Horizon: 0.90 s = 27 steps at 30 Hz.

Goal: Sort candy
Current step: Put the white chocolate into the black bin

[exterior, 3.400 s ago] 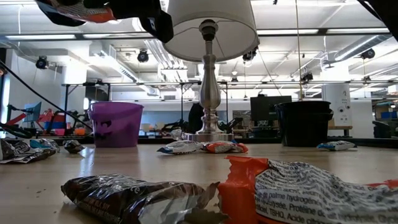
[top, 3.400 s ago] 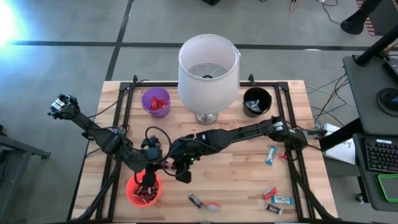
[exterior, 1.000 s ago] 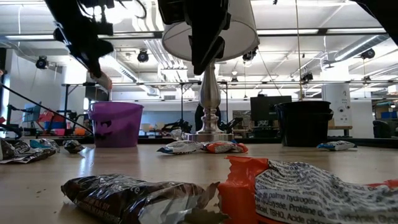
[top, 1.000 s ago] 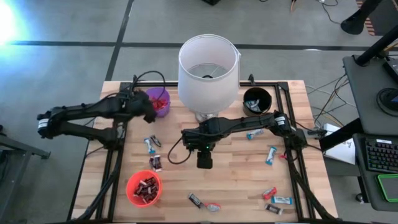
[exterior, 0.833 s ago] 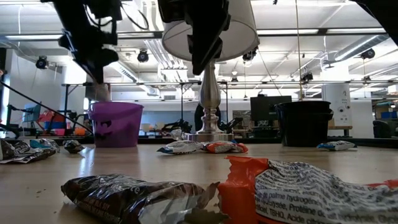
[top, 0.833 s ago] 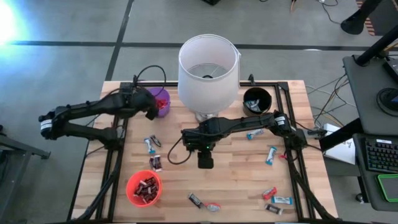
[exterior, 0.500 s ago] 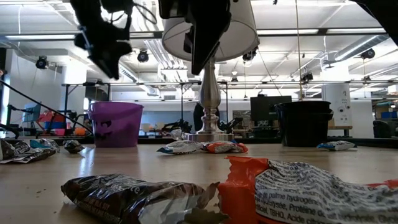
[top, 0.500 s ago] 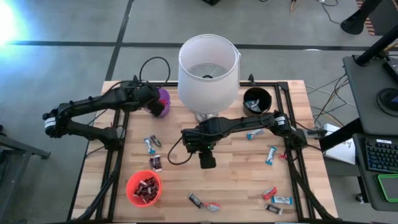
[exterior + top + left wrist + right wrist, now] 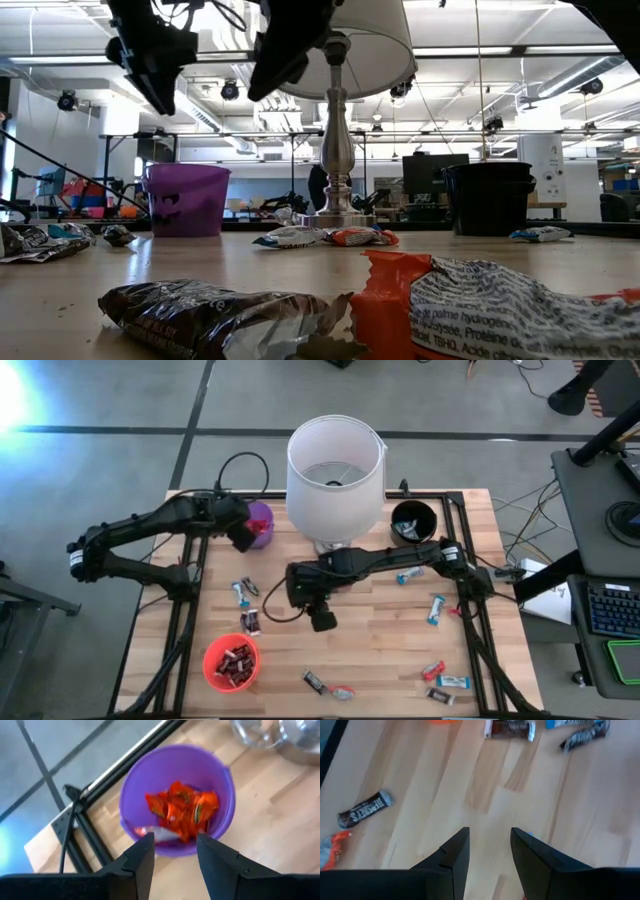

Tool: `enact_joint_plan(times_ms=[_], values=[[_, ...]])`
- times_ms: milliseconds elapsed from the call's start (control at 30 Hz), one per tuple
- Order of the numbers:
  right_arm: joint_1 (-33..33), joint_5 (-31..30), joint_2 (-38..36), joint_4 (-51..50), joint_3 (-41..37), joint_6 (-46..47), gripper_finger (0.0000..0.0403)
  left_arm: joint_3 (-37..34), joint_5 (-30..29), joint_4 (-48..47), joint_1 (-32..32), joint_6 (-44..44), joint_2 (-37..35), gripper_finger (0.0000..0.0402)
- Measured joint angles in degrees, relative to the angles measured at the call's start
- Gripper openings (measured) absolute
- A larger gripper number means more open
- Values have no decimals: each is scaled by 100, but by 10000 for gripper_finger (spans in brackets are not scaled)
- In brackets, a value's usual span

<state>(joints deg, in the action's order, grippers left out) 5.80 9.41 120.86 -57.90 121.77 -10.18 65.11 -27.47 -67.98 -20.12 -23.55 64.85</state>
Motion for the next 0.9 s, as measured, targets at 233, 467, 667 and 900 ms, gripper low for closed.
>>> enact_joint_plan(times_ms=[233, 467, 667, 900], values=[[-62, 0, 2, 408, -248, -599, 134, -3, 152, -258, 169, -157, -32, 130], [-65, -1, 11, 1195, -821, -918, 134, -5, 154, -258, 210, -155, -32, 130], [-159, -57, 11, 1837, -1263, -1142, 134, -5, 453, -257, 210, -23, -32, 129], [-403, -63, 13, 2082, -1801, -991, 134, -7, 814, -258, 259, 118, -32, 129]])
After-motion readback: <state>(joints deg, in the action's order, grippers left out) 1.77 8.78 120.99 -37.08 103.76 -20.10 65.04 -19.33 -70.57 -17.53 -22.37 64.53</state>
